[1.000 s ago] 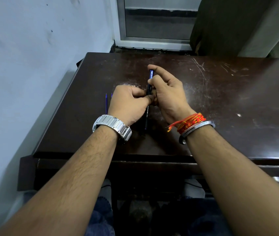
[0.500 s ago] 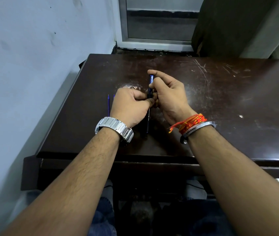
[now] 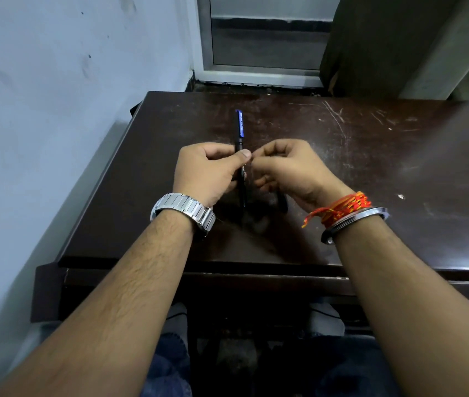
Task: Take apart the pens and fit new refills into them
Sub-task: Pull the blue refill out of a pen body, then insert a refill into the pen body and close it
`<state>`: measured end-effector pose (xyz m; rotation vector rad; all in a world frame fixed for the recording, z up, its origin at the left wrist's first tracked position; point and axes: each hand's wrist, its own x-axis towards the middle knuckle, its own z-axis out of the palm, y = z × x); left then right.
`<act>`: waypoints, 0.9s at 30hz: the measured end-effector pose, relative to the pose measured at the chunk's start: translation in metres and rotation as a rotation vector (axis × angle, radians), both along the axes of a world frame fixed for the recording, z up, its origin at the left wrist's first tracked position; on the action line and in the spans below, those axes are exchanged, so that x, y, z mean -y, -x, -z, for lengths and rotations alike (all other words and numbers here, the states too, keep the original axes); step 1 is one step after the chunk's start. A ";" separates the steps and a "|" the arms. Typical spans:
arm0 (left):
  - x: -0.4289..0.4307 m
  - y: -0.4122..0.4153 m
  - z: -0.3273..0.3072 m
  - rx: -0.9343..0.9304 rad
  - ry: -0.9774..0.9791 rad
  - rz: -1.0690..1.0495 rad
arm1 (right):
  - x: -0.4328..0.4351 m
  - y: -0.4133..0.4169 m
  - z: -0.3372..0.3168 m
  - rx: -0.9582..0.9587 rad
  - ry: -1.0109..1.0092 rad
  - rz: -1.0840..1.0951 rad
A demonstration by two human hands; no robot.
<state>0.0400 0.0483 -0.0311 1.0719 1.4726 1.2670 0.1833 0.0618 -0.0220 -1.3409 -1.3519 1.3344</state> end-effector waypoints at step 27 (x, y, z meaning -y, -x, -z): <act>0.001 0.000 0.005 -0.364 0.061 -0.070 | -0.009 -0.036 -0.005 0.678 0.095 0.265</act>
